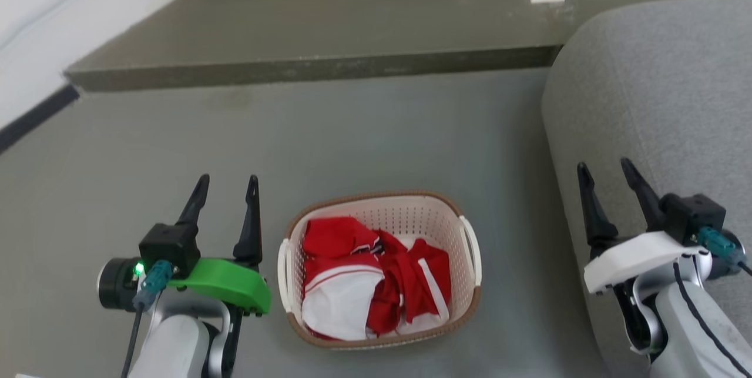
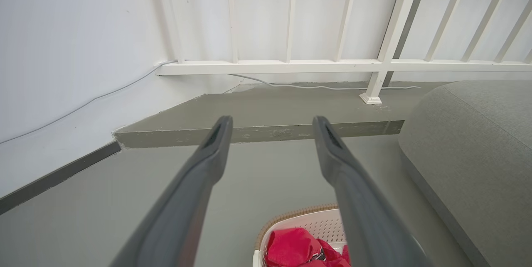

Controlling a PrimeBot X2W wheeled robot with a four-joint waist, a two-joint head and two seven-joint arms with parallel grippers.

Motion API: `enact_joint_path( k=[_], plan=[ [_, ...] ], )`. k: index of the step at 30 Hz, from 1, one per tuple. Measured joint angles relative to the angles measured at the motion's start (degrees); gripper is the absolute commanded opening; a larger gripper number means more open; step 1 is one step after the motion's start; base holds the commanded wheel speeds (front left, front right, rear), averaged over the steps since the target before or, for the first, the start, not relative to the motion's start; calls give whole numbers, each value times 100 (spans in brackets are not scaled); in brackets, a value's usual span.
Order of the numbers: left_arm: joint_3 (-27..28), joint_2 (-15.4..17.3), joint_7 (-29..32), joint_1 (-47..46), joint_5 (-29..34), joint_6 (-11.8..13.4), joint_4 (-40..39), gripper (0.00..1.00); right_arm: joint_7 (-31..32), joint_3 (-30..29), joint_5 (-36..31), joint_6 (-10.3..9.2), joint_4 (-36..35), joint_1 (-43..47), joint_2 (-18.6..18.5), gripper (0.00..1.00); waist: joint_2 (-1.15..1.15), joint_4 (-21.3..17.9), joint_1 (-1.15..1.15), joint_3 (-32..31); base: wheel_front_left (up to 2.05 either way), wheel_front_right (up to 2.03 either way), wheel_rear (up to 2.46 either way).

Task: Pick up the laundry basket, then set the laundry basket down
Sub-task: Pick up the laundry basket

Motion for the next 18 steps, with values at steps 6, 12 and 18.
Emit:
enact_joint_path(
  k=[6, 12, 18],
  plan=[
    [3, -26, -1, -229, 0, 14, -80, 100, -8, -13, -30, 2, -59, -230, -3, 100, 0, 15, 0, 426, 0, 0, 0],
    [16, -101, 42, -433, -4, 15, -97, 100, -8, -26, -36, 48, -78, -510, -4, 100, 0, 26, 0, 963, 0, 0, 0],
    [21, -110, 67, -693, -5, 15, -92, 100, -8, -30, -38, 51, -82, -751, -3, 100, 0, 37, 0, 1431, 0, 0, 0]
  ],
)
